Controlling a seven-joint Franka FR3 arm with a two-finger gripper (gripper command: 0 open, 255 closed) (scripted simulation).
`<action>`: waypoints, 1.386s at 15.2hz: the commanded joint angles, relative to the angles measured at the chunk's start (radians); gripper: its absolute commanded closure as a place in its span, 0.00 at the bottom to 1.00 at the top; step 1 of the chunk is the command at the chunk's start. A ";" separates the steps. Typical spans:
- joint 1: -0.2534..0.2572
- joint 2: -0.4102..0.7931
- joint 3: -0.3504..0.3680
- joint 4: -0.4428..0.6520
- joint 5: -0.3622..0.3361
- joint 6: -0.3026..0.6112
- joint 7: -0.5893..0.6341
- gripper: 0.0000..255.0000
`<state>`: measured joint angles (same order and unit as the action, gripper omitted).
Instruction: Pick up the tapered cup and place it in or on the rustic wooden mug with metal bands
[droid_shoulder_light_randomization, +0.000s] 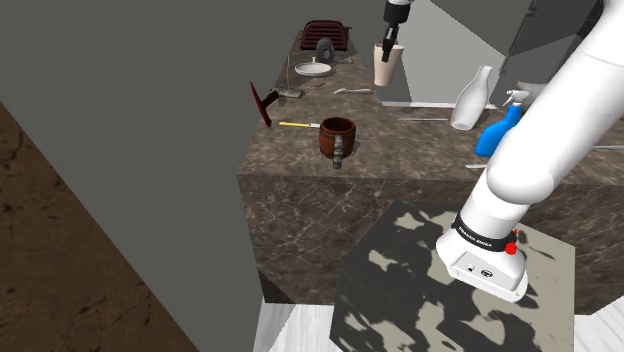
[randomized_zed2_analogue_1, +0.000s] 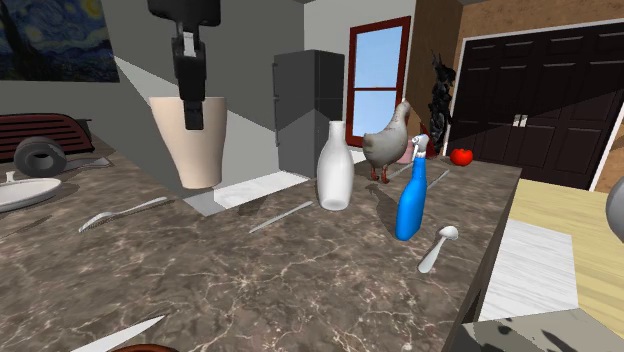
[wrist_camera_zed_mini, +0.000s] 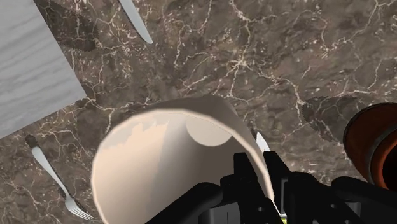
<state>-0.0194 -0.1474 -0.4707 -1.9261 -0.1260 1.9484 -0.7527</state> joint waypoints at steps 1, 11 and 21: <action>0.016 -0.047 0.033 -0.028 -0.024 -0.019 0.057 1.00; 0.088 -0.198 0.216 -0.137 -0.064 -0.091 0.320 1.00; 0.170 -0.238 0.396 -0.133 -0.033 -0.171 0.559 1.00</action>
<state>0.1423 -0.3828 -0.0928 -2.0637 -0.1631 1.7878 -0.2183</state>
